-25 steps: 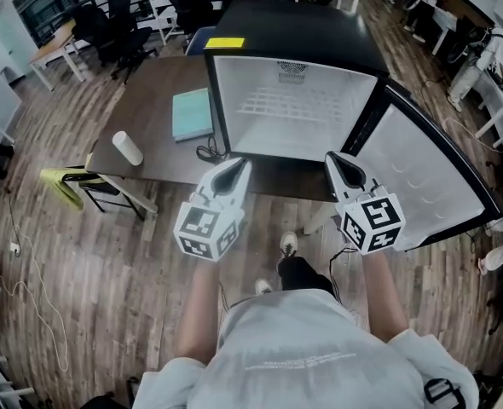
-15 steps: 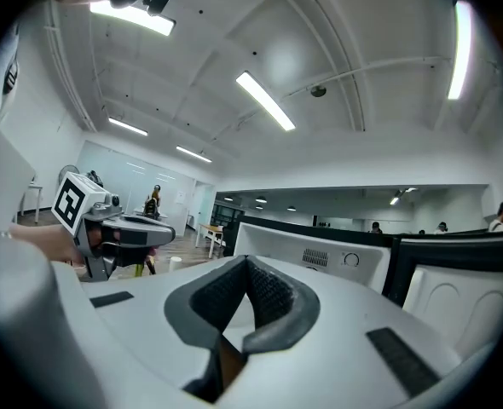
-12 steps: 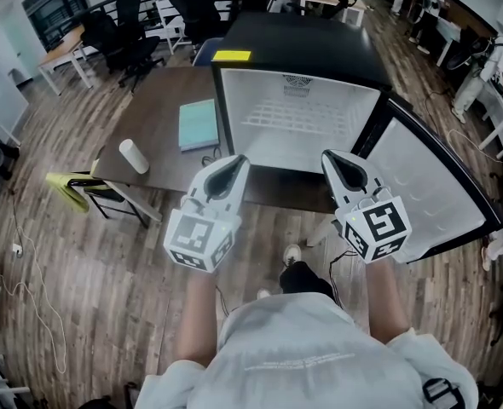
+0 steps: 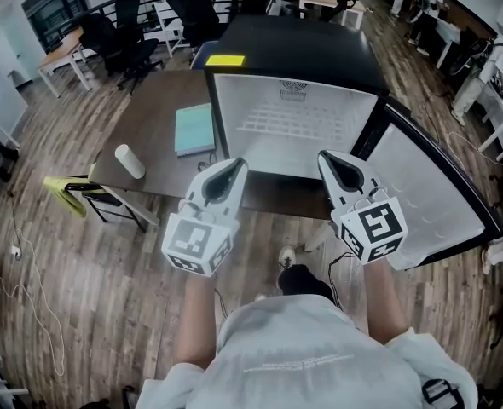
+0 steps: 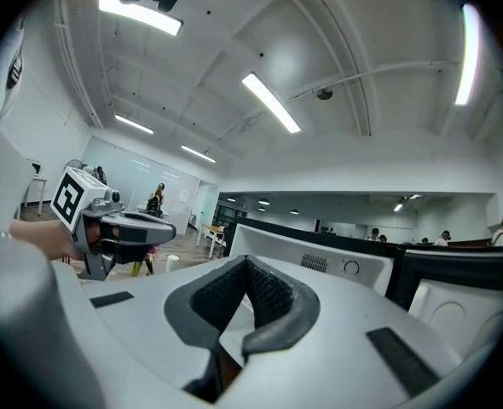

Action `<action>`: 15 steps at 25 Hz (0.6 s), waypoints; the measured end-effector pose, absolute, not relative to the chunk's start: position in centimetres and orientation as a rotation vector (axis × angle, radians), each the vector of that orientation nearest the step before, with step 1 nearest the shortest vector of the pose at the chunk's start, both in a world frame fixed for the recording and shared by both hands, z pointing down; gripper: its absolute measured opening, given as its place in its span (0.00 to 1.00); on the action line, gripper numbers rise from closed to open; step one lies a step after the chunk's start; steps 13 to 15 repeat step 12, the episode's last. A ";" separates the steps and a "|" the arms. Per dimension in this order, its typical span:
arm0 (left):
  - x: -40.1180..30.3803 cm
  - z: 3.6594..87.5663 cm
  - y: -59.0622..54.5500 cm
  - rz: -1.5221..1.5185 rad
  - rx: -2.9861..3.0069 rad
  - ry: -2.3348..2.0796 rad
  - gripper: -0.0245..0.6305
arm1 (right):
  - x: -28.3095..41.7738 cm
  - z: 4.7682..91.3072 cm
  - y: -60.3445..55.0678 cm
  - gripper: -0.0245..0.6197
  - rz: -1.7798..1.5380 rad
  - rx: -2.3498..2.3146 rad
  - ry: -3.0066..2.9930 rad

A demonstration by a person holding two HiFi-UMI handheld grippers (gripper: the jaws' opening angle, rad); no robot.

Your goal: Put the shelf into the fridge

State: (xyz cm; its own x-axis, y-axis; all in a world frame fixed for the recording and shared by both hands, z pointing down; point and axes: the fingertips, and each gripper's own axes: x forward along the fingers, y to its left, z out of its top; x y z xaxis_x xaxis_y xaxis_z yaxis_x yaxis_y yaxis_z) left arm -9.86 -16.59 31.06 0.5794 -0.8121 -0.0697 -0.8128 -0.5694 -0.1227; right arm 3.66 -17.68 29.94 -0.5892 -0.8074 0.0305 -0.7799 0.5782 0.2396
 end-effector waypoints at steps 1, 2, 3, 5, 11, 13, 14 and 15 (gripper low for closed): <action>-9.8 31.0 -16.7 0.010 -2.663 1.379 0.08 | 3.7 30.0 -17.9 0.06 -0.301 1.348 -2.668; -9.8 30.8 -16.8 0.012 -2.659 1.381 0.08 | 3.7 30.0 -18.0 0.06 -0.300 1.347 -2.671; -9.9 30.6 -16.9 0.015 -2.655 1.385 0.08 | 3.6 29.9 -18.2 0.06 -0.300 1.343 -2.675; -10.0 30.4 -17.1 0.020 -2.648 1.396 0.08 | 3.4 29.8 -18.5 0.06 -0.305 1.332 -2.682; -10.4 30.2 -17.3 0.011 -2.633 1.407 0.08 | 2.9 29.5 -18.8 0.06 -0.318 1.322 -2.695; -10.4 30.2 -17.2 0.011 -2.633 1.409 0.08 | 2.8 29.4 -18.7 0.06 -0.320 1.322 -2.697; -10.4 30.2 -17.2 0.011 -2.633 1.409 0.08 | 2.8 29.4 -18.7 0.06 -0.320 1.322 -2.697; -10.4 30.2 -17.2 0.011 -2.633 1.409 0.08 | 2.8 29.4 -18.7 0.06 -0.320 1.322 -2.697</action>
